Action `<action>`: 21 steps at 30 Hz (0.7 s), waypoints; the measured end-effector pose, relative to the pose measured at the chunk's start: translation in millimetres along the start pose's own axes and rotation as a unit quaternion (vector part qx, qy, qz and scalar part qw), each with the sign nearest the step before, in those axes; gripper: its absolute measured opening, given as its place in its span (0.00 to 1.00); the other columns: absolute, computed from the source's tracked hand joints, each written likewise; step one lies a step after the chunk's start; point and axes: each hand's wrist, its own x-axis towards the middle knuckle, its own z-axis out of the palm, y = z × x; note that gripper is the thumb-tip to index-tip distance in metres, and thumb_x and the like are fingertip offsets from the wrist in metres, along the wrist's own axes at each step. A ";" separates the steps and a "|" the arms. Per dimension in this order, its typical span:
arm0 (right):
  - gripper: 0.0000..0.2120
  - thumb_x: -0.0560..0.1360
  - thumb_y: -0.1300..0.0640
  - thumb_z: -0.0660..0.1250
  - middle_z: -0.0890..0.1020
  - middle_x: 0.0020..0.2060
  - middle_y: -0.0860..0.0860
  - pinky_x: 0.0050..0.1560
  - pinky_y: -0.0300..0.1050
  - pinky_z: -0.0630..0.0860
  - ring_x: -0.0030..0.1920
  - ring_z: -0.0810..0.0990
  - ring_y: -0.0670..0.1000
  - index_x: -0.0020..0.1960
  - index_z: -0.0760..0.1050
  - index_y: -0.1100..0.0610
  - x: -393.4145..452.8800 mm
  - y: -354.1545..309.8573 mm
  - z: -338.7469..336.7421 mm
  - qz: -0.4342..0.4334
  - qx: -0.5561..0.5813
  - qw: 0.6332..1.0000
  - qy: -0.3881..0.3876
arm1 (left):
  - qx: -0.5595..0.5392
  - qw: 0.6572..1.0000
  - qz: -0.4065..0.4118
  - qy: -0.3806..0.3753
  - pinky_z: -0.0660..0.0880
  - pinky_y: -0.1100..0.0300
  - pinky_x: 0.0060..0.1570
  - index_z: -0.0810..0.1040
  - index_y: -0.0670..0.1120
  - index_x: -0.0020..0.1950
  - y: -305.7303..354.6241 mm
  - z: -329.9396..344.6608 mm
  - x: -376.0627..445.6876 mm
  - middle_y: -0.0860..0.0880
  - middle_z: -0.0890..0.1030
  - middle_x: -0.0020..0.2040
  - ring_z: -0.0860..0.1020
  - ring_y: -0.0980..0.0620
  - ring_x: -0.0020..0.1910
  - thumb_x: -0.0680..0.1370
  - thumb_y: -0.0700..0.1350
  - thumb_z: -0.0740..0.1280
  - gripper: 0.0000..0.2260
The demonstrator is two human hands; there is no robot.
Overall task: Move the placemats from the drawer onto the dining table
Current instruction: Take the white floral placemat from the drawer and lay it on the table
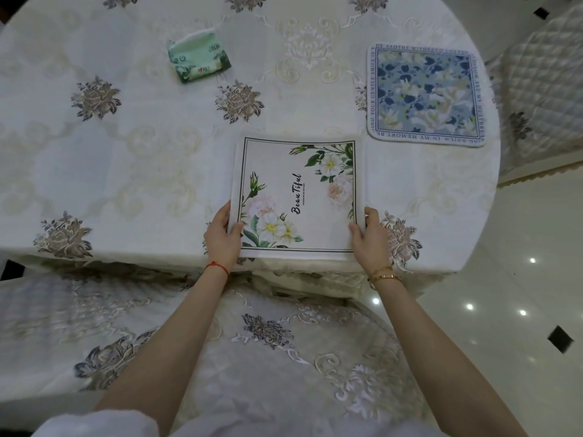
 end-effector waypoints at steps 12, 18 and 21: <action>0.17 0.77 0.58 0.64 0.78 0.51 0.60 0.48 0.55 0.76 0.50 0.78 0.61 0.63 0.68 0.62 0.6 8.4 4.0 -0.003 -0.039 0.999 -0.008 | -0.004 1.000 -0.004 0.026 0.72 0.73 0.56 0.73 0.43 0.68 -2.4 -4.0 2.5 0.44 0.81 0.57 0.79 0.52 0.53 0.74 0.34 0.68 0.22; 0.21 0.74 0.57 0.66 0.74 0.53 0.62 0.54 0.57 0.72 0.52 0.73 0.61 0.63 0.69 0.66 5.7 11.9 0.6 -0.086 -0.197 0.975 0.049 | 0.089 0.991 0.096 0.031 0.74 0.65 0.58 0.74 0.43 0.67 -3.6 -13.7 14.4 0.45 0.80 0.56 0.78 0.51 0.52 0.77 0.38 0.65 0.18; 0.21 0.77 0.54 0.60 0.72 0.62 0.62 0.64 0.57 0.68 0.62 0.70 0.61 0.66 0.67 0.65 24.1 6.7 4.7 -0.120 -0.210 0.969 0.041 | 0.209 0.959 0.192 -0.005 0.65 0.62 0.65 0.70 0.44 0.70 6.3 -9.7 30.6 0.45 0.75 0.65 0.73 0.48 0.64 0.80 0.42 0.61 0.18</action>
